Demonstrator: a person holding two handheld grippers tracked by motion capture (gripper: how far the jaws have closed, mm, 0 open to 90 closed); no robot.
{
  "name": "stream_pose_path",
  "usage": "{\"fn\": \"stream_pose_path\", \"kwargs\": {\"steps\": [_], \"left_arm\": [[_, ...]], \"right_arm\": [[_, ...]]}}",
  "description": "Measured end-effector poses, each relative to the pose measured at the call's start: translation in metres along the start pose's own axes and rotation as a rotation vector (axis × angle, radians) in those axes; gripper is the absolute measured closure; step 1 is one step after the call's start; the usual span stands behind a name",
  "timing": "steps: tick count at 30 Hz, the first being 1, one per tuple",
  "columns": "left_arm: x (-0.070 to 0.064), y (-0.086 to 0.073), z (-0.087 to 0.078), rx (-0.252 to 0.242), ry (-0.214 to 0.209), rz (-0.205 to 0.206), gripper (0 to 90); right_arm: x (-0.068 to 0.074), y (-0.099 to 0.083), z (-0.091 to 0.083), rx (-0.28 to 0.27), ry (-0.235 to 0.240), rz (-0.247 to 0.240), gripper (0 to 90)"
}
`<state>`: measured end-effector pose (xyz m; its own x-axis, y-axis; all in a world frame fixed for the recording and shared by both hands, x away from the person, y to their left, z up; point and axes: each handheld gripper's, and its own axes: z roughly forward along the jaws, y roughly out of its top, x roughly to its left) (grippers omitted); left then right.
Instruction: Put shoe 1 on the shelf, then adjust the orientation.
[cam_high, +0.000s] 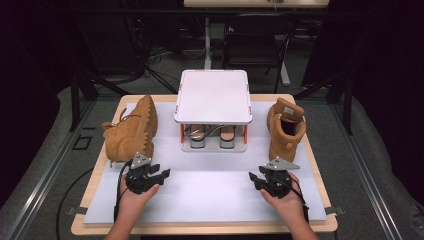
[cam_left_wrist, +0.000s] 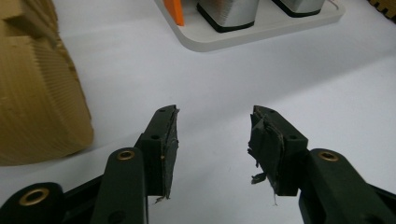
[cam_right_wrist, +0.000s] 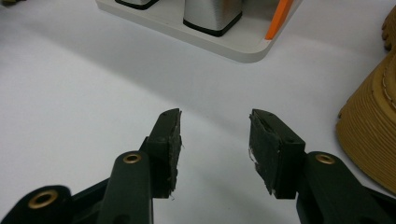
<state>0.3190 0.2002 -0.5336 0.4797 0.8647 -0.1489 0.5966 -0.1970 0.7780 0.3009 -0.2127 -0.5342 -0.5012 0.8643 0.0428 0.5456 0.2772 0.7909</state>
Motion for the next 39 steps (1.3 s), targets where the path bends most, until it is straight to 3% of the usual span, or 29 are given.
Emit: {"fn": "stream_pose_path", "kwargs": {"steps": [5,14,29,33,39], "left_arm": [[0.005,-0.001,-0.003,0.001,-0.014,-0.022,51.6],[0.014,-0.002,-0.011,-0.007,0.018,-0.044,52.2],[0.023,0.001,-0.021,-0.010,0.042,-0.060,50.3],[0.025,0.003,-0.025,-0.010,0.043,-0.066,48.6],[0.035,0.007,-0.033,-0.021,0.051,-0.101,46.8]], "right_arm": [[0.001,-0.001,0.000,0.003,0.008,-0.001,51.9],[-0.002,-0.001,0.000,-0.001,-0.003,0.008,47.6],[0.002,0.003,0.002,0.016,0.070,0.017,34.3],[0.001,0.003,0.001,0.029,0.088,0.008,35.3],[-0.005,0.003,0.000,0.040,0.067,0.058,43.5]]}}
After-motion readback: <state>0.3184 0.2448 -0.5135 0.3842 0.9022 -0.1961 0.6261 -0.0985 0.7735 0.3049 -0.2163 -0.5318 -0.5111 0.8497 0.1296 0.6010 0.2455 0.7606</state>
